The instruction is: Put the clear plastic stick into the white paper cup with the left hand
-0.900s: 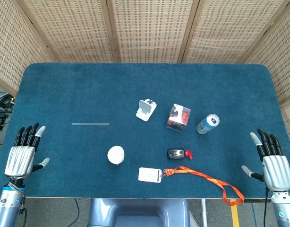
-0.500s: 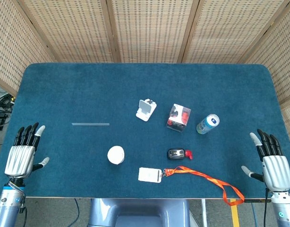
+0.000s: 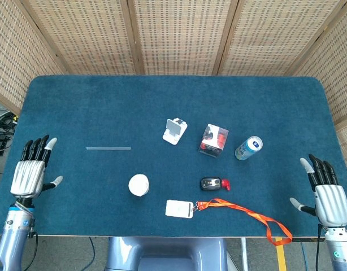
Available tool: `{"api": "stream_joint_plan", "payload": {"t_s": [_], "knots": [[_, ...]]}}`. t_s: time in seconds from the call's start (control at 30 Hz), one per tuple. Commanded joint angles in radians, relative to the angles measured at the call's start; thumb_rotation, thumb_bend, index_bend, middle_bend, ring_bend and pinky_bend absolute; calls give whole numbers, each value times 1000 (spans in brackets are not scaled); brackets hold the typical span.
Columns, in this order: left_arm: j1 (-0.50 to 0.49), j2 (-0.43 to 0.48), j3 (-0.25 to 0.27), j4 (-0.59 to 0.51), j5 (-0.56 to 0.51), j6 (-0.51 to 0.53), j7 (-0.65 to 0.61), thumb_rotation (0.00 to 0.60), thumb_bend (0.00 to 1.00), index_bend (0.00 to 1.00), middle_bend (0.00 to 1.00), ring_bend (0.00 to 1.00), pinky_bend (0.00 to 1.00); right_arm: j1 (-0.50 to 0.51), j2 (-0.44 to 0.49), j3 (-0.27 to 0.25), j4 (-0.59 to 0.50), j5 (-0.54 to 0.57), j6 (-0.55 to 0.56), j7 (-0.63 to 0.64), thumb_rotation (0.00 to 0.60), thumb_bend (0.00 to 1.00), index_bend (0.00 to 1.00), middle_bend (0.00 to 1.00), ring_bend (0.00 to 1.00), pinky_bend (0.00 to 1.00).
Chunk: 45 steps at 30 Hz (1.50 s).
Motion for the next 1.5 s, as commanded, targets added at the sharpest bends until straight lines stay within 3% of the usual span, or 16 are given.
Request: {"api": "stream_joint_plan", "payload": {"t_s": [0.03,0.17,0.27,0.4,0.9,1.5], "knots": [[-58,-9,-48,31,-49,-68,-2,600,192,216,0,0,0,2,-1,2,3,6,-6,5,600,83,59,0,0,0],[-147,-42,-109,101,-120,-175,-18,600,251,317,0,0,0,5,-1,8,10,17,-12,20,600,83,66,0,0,0],[-264,-116,-162,239,-228,-342,-35,600,262,350,0,0,0,7,0,12,19,27,-21,42,600,83,67,0,0,0],[-347,-178,-177,343,-285,-422,-8,600,333,393,0,0,0,10,-1,18,28,38,-28,64,600,83,73,0,0,0],[-507,-317,-159,515,-403,-557,76,600,359,451,0,0,0,13,1,29,48,62,-43,100,600,82,78,0,0,0],[-546,-414,-88,649,-458,-597,97,600,360,493,0,0,0,11,8,35,54,70,-45,132,600,84,78,0,0,0]]}}
